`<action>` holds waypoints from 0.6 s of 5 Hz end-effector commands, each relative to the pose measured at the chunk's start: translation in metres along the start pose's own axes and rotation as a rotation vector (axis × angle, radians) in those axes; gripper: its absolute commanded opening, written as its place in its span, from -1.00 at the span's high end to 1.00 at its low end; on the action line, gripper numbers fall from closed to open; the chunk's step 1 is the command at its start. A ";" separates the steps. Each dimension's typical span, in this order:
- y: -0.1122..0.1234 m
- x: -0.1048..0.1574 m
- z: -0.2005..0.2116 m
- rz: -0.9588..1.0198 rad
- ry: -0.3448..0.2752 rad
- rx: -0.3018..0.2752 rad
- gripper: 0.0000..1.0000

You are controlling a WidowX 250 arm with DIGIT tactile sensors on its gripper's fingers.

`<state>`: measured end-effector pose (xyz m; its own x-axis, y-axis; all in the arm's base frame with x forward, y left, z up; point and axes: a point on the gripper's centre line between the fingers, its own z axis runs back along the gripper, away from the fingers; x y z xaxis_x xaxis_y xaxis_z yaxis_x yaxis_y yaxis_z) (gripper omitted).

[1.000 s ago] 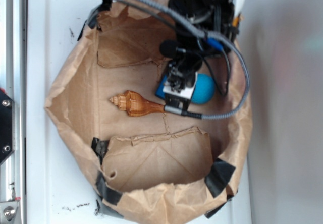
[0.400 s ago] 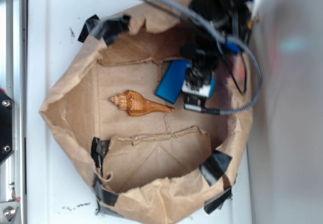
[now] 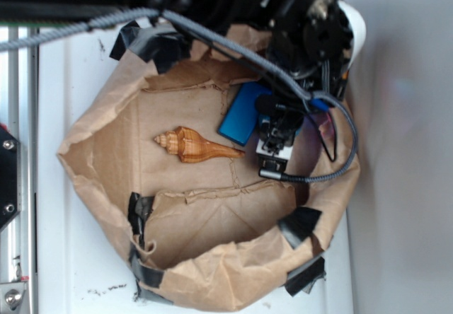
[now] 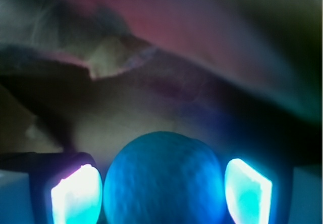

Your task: Grab the blue ball.

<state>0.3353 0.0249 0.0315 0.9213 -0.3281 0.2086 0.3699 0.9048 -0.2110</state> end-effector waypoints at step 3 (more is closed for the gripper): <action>-0.023 -0.005 0.073 -0.020 -0.159 -0.068 1.00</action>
<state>0.3093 0.0293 0.0857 0.9055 -0.2923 0.3076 0.3862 0.8681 -0.3119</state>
